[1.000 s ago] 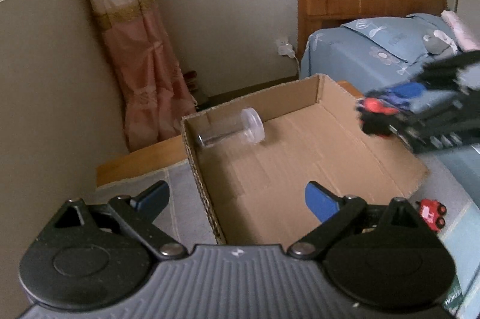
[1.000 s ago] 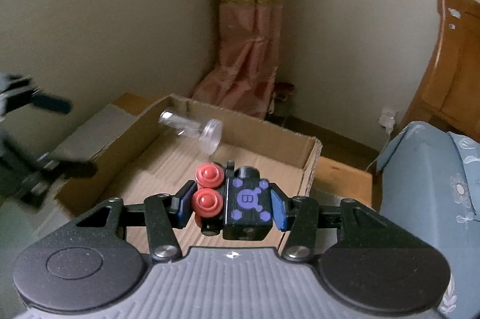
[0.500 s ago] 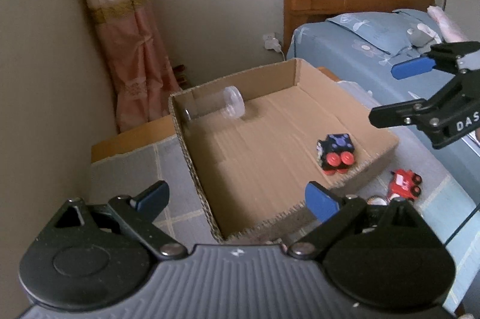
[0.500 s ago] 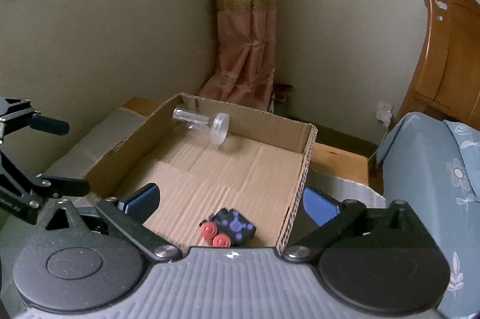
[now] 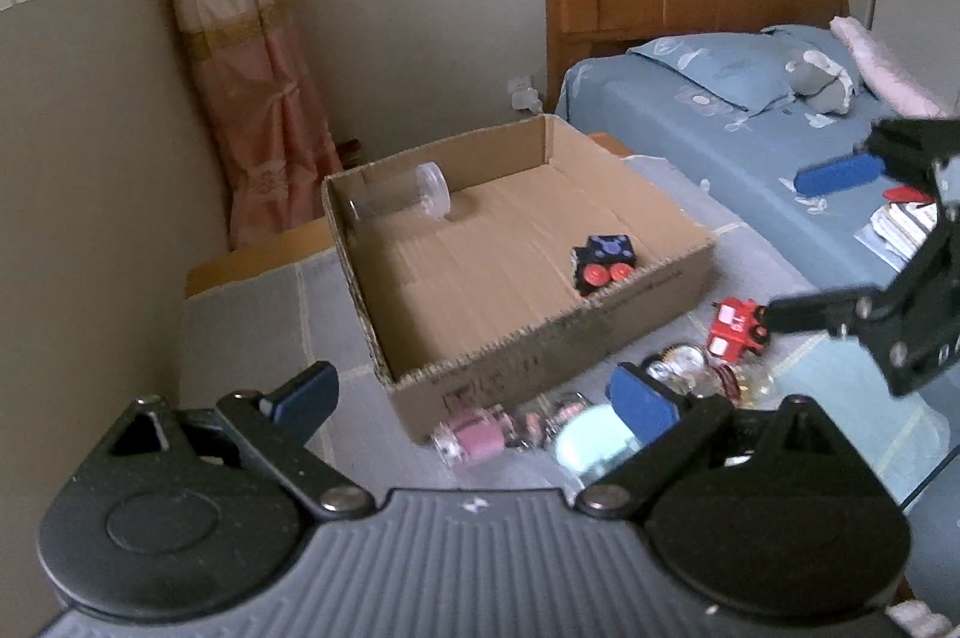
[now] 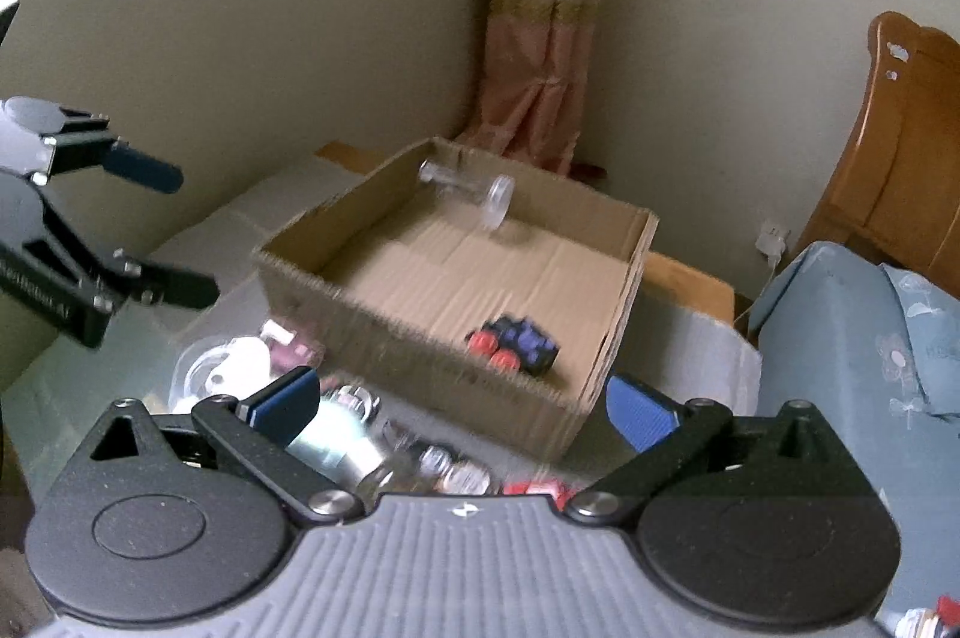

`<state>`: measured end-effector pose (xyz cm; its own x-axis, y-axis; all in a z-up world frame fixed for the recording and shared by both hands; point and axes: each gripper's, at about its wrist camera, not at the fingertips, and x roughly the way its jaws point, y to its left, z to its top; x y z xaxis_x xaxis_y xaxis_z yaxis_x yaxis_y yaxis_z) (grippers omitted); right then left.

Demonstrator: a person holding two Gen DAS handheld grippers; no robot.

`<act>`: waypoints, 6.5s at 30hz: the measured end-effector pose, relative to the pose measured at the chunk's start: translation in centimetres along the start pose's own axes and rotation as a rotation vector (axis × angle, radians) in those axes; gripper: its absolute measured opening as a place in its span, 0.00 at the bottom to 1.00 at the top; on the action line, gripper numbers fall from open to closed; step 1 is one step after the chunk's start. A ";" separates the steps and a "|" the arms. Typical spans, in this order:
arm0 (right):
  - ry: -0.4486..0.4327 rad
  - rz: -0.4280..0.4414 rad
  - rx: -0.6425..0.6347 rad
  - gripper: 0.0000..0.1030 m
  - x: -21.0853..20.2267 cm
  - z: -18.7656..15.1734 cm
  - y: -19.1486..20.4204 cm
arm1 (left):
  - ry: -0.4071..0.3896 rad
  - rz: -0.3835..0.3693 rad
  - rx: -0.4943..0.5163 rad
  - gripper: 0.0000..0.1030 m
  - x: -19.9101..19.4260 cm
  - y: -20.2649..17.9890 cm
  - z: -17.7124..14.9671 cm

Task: Organize rigid objects
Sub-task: 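Move the left gripper to the clear cup container and grasp it, then grasp the white MEDICAL cotton swab bottle with the right gripper, then place the clear container in the box while the right gripper places the swab bottle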

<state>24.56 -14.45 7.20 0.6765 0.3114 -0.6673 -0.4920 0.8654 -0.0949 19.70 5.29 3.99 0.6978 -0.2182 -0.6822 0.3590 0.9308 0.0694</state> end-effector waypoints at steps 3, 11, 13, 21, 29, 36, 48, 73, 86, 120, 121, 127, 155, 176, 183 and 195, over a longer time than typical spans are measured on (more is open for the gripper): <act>0.015 0.033 0.022 1.00 -0.2 -2.0 0.7 | -0.006 -0.002 -0.011 0.98 -0.5 -0.4 -1.4; 0.072 0.102 0.104 1.00 1.5 -6.9 1.4 | -0.017 0.010 -0.065 0.98 -0.4 -1.2 -5.4; 0.080 0.111 0.116 1.00 2.2 -7.4 1.4 | -0.016 0.020 -0.088 0.98 -0.2 -1.3 -6.2; 0.145 0.176 0.143 1.00 3.9 -8.3 1.3 | -0.021 0.021 -0.129 0.98 0.2 -1.8 -8.6; 0.232 0.251 0.165 1.00 2.7 -10.2 2.6 | -0.017 0.017 -0.059 0.98 0.1 -2.4 -8.9; 0.228 0.167 0.058 1.00 1.9 -11.0 4.7 | 0.017 -0.009 -0.020 0.98 2.1 -2.5 -9.5; 0.165 0.157 0.021 1.00 1.1 -10.2 3.7 | 0.005 -0.029 0.113 0.95 5.3 -1.3 -9.6; 0.242 0.288 0.005 1.00 3.5 -9.1 2.6 | 0.033 -0.066 0.048 0.76 4.7 -0.1 -11.2; 0.328 0.093 0.026 1.00 4.6 -10.7 7.5 | 0.030 -0.048 0.028 0.76 3.7 -0.3 -12.2; 0.318 -0.044 0.099 0.86 5.4 -9.2 8.7 | 0.047 -0.059 0.042 0.77 3.9 -0.7 -11.1; 0.320 -0.045 0.099 0.86 5.4 -9.2 8.8 | 0.049 -0.064 0.043 0.75 4.0 -0.7 -11.1; 0.313 -0.045 0.079 0.84 4.9 -9.0 8.9 | 0.074 -0.062 0.040 0.74 3.7 -0.5 -10.9; 0.091 -0.040 0.041 0.84 1.6 -0.4 2.4 | -0.093 0.012 0.078 0.74 3.9 -1.7 3.1; 0.089 -0.058 0.082 0.84 6.2 4.1 -2.1 | -0.054 0.118 -0.153 0.99 5.9 2.7 -0.1; 0.096 -0.059 0.112 0.84 9.0 6.9 -3.8 | -0.112 0.160 -0.194 0.99 4.2 3.5 -1.8; 0.104 -0.090 0.153 0.89 14.9 10.7 -5.8 | -0.125 0.154 -0.241 0.99 3.1 4.6 -2.8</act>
<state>43.38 -10.65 5.68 0.6498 0.1943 -0.7349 -0.3378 0.9399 -0.0501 21.79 9.73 0.14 0.8087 -0.0894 -0.5814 0.0961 0.9952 -0.0193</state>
